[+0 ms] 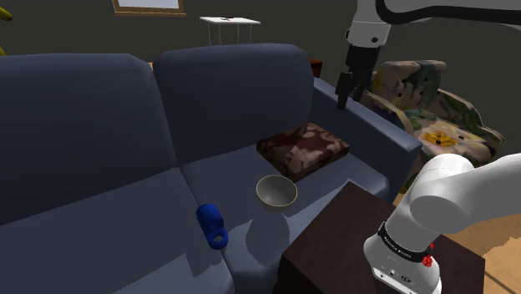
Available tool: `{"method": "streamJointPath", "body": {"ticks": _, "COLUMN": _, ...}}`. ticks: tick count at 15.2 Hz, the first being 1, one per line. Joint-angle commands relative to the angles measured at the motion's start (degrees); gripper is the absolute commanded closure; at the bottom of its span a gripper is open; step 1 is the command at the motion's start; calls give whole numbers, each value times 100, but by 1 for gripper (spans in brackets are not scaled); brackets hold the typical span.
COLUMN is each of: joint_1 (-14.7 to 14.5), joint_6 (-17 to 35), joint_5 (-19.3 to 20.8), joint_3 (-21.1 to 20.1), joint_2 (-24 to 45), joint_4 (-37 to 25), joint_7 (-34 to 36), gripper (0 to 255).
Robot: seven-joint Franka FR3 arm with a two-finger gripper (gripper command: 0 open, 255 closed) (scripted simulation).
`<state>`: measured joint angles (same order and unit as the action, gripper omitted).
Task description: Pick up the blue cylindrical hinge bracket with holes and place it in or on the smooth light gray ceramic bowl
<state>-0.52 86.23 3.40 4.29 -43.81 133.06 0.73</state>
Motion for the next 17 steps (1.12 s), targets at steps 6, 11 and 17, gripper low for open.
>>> {"method": "streamJointPath", "body": {"ticks": 6, "joint_1": -105, "joint_6": 959, "joint_5": -342, "joint_3": -342, "joint_2": 15, "joint_4": 774, "joint_7": 572, "gripper": 0}}
{"method": "streamJointPath", "body": {"ticks": 11, "joint_1": -246, "joint_6": 2009, "joint_5": -680, "joint_3": -717, "joint_2": 291, "joint_4": 1353, "joint_7": 1114, "gripper": 0}}
{"method": "streamJointPath", "body": {"ticks": 17, "joint_1": -422, "joint_6": 3375, "joint_5": -1037, "joint_3": -1202, "joint_2": 1006, "joint_4": 1748, "joint_7": 1745, "gripper": 0}}
